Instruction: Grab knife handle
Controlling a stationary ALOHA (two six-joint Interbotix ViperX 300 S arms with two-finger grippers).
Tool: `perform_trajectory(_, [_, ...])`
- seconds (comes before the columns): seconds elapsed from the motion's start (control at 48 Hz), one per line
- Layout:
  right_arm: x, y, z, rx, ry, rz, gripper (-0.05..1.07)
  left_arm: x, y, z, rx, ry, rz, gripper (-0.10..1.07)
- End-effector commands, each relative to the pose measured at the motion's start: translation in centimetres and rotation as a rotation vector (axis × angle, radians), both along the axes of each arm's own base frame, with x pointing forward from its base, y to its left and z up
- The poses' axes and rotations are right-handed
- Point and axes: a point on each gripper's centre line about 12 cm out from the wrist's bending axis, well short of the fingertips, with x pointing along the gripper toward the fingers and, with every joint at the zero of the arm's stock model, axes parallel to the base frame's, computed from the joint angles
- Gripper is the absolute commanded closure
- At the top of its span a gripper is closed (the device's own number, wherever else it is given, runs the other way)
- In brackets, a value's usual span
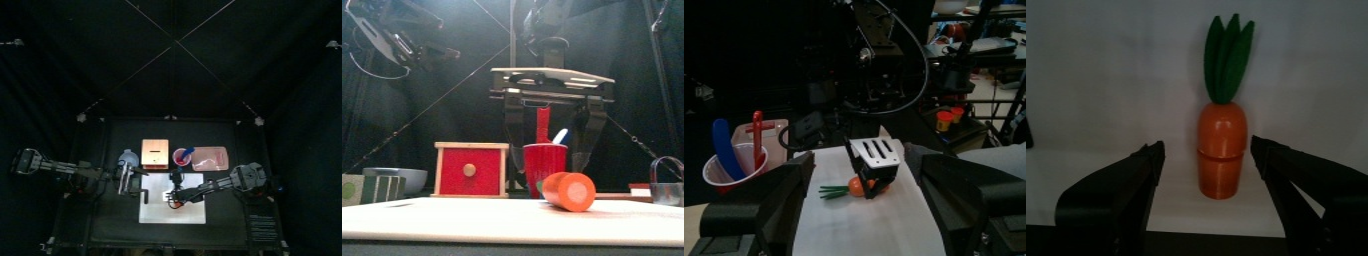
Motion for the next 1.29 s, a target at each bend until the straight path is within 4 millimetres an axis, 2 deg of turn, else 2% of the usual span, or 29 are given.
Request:
perform_trajectory(0.0, [-0.3, 0.5, 4.2, -0.004, -0.087, 0.031, 0.04, 0.4, -0.1, 1.2, -0.004, -0.037, -0.002, -0.05])
perform_trajectory(0.188, [-2.7, 0.7, 6.8, -0.034, -0.125, 0.125, 0.04, 0.6, -0.1, 1.7, -0.005, -0.052, -0.002, -0.05])
perform_trajectory(0.375, [-5.9, 0.5, 7.6, -0.088, -0.201, 0.254, 0.04, 0.8, -0.1, 2.4, -0.008, -0.07, -0.002, -0.05])
perform_trajectory(0.479, [-7.7, 0.3, 8.0, -0.114, -0.326, 0.369, 0.04, 0.9, -0.1, 2.4, -0.009, -0.068, -0.002, -0.05])
perform_trajectory(0.583, [-9.3, 0.0, 7.8, -0.164, -0.447, 0.504, 0.04, 0.9, -0.1, 2.4, -0.015, -0.068, 0.0, -0.05])
perform_trajectory(0.75, [-11.8, -0.9, 6.3, -0.228, -0.564, 0.683, 0.04, 1.1, 0.0, 2.3, -0.022, -0.061, 0.006, -0.05])
perform_trajectory(0.854, [-12.6, -1.6, 5.7, -0.312, -0.575, 0.795, 0.04, 1.1, 0.0, 2.2, -0.029, -0.058, 0.009, -0.05])
perform_trajectory(1.0, [-12.5, -2.4, 6.0, -0.421, -0.577, 0.891, 0.04, 1.2, 0.2, 2.0, -0.037, -0.05, 0.018, -0.05])
perform_trajectory(1.271, [-12.2, -4.0, 6.0, -0.451, -0.565, 0.867, 0.04, 1.1, 1.6, 1.3, -0.053, -0.028, 0.079, -0.05])
